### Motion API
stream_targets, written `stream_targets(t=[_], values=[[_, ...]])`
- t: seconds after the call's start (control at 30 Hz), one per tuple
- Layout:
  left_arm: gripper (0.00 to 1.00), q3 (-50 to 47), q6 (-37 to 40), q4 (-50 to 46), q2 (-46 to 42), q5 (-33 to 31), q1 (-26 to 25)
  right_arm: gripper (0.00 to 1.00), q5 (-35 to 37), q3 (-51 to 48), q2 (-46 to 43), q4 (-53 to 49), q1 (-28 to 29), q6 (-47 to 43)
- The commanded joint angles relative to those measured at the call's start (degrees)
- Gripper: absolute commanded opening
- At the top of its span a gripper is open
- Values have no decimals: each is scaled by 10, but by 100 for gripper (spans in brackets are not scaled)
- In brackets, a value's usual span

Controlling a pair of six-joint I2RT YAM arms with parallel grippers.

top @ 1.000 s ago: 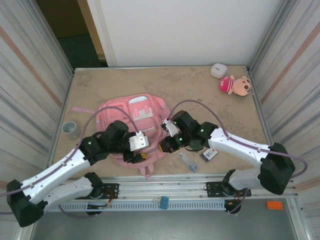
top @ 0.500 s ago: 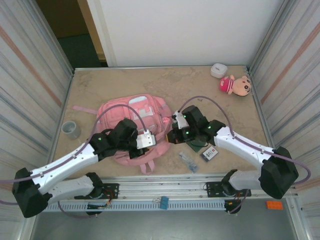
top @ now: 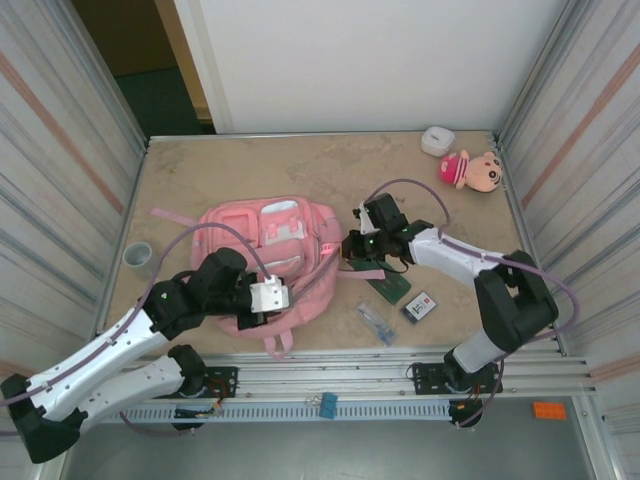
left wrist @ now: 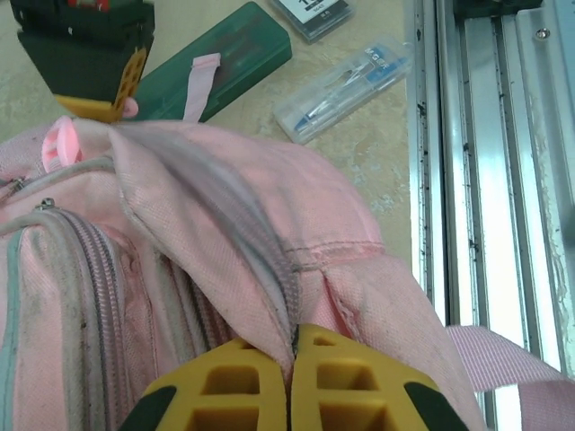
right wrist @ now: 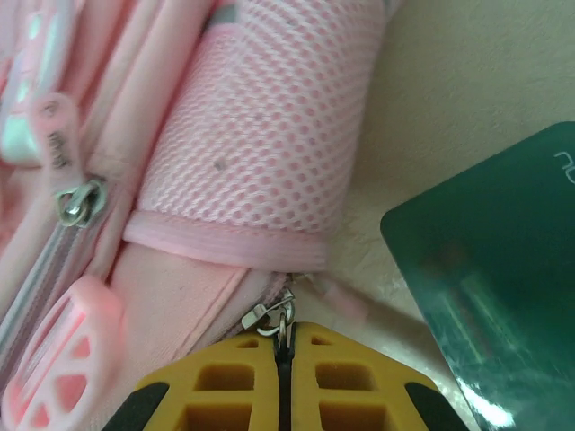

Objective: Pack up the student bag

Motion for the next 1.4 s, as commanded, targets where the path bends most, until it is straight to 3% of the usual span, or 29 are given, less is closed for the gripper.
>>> stream_targets(t=[0.0,0.17,0.23,0.3,0.37,0.47,0.53,0.6,0.7,0.77,1.07,1.37], values=[[0,14,40,-18,-31,37,0,0,64,45,33,71,-17,25],[0,-8,73,0,-18,-103,30,0,72,70,43,81,-14,30],[5,-17,91,24,-6,-105,76,14,74,69,31,82,-13,32],[22,-23,109,56,5,-47,143,35,76,67,10,66,-12,20],[43,-8,112,56,18,10,188,46,84,66,-16,24,-13,-2],[66,35,76,17,31,46,192,60,110,60,-67,-60,-14,-54],[74,49,0,19,33,41,188,69,135,50,-97,-116,-16,-93],[75,55,-87,26,42,28,187,73,166,40,-118,-182,-17,-131],[76,48,-173,37,67,-12,185,74,180,25,-135,-254,-19,-151],[77,36,-187,49,96,-39,185,74,169,7,-154,-272,-19,-140],[89,47,-4,60,212,-105,202,74,131,-87,-251,-163,-4,-68],[94,49,58,52,263,-41,207,74,131,-86,-246,-125,31,-75]])
